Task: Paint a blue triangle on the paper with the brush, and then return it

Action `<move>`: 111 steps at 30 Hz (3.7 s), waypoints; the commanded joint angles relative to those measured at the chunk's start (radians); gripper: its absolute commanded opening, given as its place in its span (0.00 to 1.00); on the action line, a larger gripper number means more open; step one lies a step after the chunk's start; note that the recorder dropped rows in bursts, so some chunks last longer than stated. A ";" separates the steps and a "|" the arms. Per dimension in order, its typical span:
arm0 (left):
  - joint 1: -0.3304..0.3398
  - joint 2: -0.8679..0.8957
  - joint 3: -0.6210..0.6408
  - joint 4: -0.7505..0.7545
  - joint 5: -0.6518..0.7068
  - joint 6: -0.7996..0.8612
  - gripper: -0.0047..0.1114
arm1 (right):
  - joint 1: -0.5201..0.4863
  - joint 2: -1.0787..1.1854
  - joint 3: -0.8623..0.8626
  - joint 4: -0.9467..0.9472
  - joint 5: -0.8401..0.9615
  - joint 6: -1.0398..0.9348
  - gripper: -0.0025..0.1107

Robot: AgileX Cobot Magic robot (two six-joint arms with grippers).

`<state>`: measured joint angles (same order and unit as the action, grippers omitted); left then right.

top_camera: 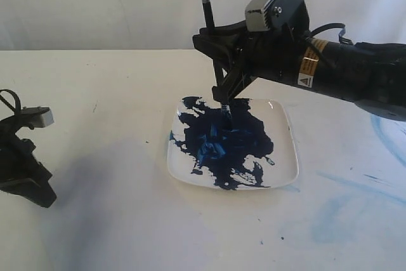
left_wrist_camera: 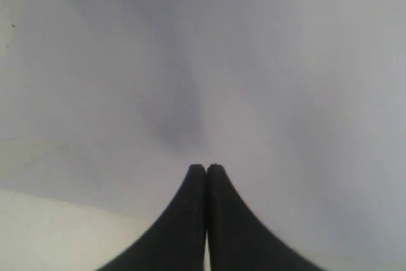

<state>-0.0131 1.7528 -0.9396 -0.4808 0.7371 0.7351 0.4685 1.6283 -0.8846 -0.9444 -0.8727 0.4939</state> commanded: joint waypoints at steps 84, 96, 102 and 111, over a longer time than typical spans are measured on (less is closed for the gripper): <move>0.129 0.198 -0.107 -0.153 0.115 0.162 0.04 | 0.002 -0.009 0.001 -0.004 -0.002 0.029 0.02; 0.129 0.209 -0.107 -0.149 0.116 0.162 0.04 | 0.002 -0.009 0.001 -0.004 -0.002 0.036 0.02; 0.129 0.209 -0.107 -0.093 0.116 0.155 0.04 | 0.002 -0.009 0.001 -0.004 -0.024 0.139 0.02; 0.129 0.209 -0.107 -0.090 0.114 0.155 0.04 | 0.141 0.053 -0.003 0.061 -0.098 0.070 0.02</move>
<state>0.1157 1.9514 -1.0542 -0.6102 0.8423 0.8921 0.5641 1.6619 -0.8846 -0.9345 -0.9529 0.6116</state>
